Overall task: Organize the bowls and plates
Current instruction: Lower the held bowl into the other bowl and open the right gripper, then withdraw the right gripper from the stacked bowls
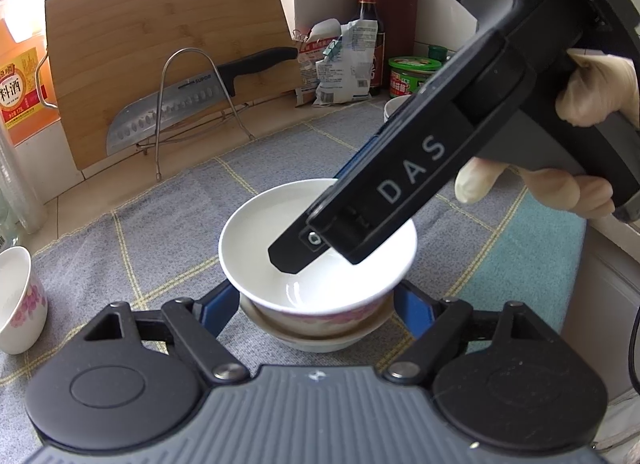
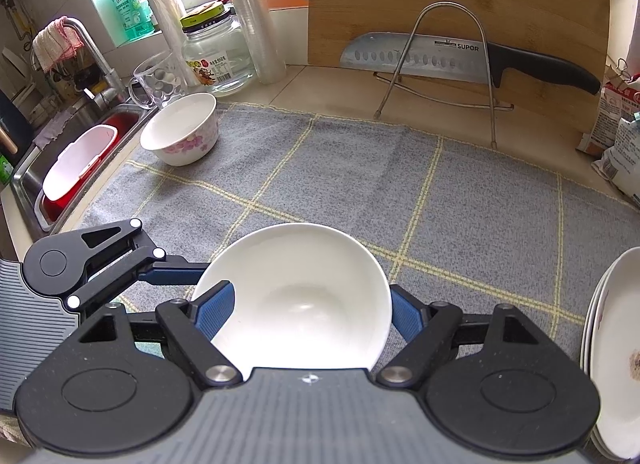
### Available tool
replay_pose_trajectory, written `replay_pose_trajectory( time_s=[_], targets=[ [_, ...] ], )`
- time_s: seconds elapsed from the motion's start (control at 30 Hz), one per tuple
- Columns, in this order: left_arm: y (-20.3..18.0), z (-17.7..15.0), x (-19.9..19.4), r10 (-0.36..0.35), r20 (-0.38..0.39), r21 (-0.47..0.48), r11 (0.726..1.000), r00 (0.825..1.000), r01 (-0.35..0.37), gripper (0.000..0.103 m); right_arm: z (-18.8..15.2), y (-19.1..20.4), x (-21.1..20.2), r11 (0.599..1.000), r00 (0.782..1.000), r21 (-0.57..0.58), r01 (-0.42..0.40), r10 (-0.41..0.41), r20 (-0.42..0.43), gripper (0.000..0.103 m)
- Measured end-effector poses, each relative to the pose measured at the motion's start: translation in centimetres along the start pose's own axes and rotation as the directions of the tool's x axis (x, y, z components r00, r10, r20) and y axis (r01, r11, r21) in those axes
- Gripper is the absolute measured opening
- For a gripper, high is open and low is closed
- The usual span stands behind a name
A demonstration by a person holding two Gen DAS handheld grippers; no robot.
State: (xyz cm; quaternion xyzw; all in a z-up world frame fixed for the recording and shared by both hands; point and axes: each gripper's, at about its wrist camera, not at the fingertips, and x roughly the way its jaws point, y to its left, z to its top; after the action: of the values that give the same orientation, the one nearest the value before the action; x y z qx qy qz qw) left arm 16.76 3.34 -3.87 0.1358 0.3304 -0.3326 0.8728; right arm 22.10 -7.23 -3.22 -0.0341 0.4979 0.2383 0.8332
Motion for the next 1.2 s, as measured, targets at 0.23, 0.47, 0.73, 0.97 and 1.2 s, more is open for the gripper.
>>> replay_pose_trajectory(
  time_s=[0.23, 0.47, 0.73, 0.97, 1.2],
  targets=[
    [-0.3, 0.0, -0.3, 0.012, 0.003, 0.017, 1.0, 1.0, -0.012, 0.085, -0.1, -0.1, -0.3, 1.0, 1.0, 0.002, 0.003, -0.003, 0.012, 0.086],
    [0.1, 0.3, -2.0, 0.02, 0.048, 0.017, 1.0, 0.999, -0.021, 0.094, -1.0, 1.0, -0.7, 0.998, 0.998, -0.026, 0.061, -0.06, 0.035, 0.101],
    [0.4, -0.6, -2.1, 0.025, 0.012, 0.022, 0.999, 1.0, -0.025, 0.095, -3.2, 3.4, -0.9, 0.976, 0.976, -0.085, 0.199, -0.189, 0.106, 0.103],
    [1.0, -1.5, -2.7, 0.03, -0.004, 0.007, 1.0, 1.0, -0.03, 0.095, -4.2, 3.2, -0.6, 0.974, 0.968, -0.015, 0.225, -0.222, 0.116, 0.103],
    [2.1, -2.6, -3.8, 0.048, 0.002, -0.008, 0.999, 0.999, -0.048, 0.095, -4.6, 4.1, -1.0, 0.964, 0.953, 0.018, 0.266, -0.266, 0.142, 0.103]
  ],
)
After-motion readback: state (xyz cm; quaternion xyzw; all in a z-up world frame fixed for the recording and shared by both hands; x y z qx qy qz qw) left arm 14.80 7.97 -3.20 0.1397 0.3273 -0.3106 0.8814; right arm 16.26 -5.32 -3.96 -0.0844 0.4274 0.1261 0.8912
